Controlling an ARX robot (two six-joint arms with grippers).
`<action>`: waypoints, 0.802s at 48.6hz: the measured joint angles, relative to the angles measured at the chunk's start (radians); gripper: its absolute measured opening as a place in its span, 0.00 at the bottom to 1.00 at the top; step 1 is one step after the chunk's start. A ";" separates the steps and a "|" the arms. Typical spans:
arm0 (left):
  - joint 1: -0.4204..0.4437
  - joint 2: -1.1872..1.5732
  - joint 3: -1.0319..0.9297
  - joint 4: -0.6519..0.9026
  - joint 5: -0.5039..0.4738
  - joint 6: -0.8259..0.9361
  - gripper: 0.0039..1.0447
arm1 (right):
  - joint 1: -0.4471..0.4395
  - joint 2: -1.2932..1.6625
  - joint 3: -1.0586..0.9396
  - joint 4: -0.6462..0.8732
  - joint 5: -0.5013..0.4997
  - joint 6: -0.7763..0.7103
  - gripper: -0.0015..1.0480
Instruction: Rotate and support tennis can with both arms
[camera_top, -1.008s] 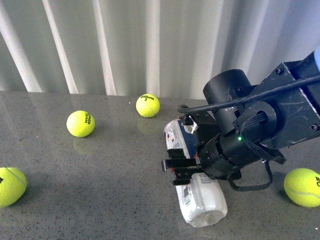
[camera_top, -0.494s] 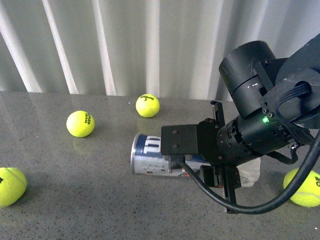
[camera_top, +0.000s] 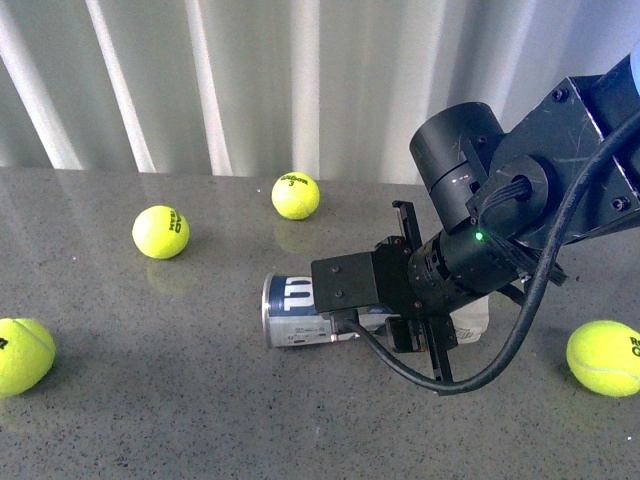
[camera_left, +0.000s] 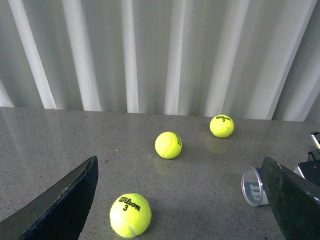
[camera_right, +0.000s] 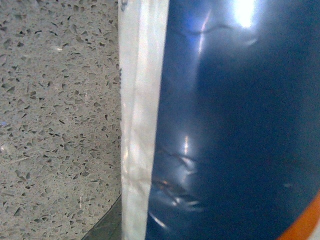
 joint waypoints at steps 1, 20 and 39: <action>0.000 0.000 0.000 0.000 0.000 0.000 0.94 | 0.000 0.000 0.000 0.001 -0.005 0.004 0.33; 0.000 0.000 0.000 0.000 0.000 0.000 0.94 | -0.001 -0.008 -0.050 0.041 -0.065 0.045 0.80; 0.000 0.000 0.000 0.000 0.000 0.000 0.94 | 0.035 -0.057 -0.045 0.060 -0.169 0.195 0.93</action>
